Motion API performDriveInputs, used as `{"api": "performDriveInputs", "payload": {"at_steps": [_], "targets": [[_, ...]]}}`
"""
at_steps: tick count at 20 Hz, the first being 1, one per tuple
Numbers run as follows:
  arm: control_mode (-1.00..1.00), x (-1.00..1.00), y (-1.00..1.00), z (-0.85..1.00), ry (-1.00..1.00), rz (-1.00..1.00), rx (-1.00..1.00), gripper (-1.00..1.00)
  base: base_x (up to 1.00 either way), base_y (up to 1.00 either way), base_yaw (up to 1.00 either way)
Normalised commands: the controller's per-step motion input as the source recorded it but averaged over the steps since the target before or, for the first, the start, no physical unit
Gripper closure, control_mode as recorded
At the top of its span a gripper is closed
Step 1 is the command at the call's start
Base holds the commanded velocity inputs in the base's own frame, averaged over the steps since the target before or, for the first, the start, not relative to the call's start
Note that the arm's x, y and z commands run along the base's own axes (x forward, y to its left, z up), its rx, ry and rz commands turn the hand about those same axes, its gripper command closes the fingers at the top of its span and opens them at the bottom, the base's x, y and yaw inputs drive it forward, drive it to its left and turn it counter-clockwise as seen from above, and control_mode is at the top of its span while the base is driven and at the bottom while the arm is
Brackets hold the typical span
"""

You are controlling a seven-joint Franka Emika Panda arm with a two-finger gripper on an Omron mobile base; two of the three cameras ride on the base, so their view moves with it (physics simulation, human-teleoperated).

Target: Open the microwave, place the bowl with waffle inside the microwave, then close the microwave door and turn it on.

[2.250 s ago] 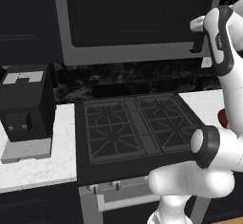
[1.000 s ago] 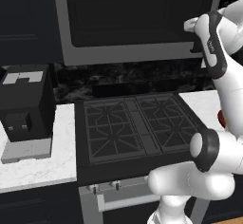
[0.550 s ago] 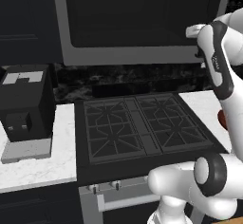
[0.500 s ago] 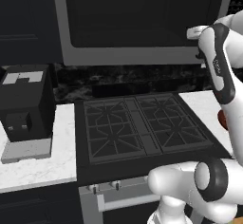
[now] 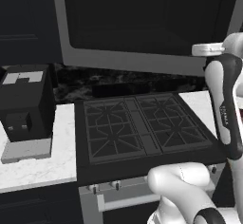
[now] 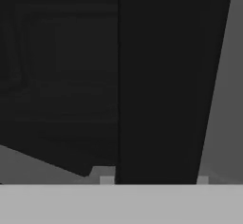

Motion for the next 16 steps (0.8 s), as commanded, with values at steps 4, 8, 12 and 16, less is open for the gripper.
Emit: {"api": "performDriveInputs", "payload": {"at_steps": [4,8,12,16], "targets": [[-1.0,-1.0,0.98,0.3,-0.03,0.0,-0.07,1.0,0.0,0.0,0.0],[-1.0,-1.0,0.96,0.38,0.0,0.0,-0.08,1.0,0.0,0.0,0.0],[-1.0,-1.0,0.69,0.35,0.0,0.0,-0.06,1.0,0.0,0.0,0.0],[-1.0,-0.81,0.31,0.23,0.0,0.0,-0.05,-1.0,0.0,0.0,0.0]]}}
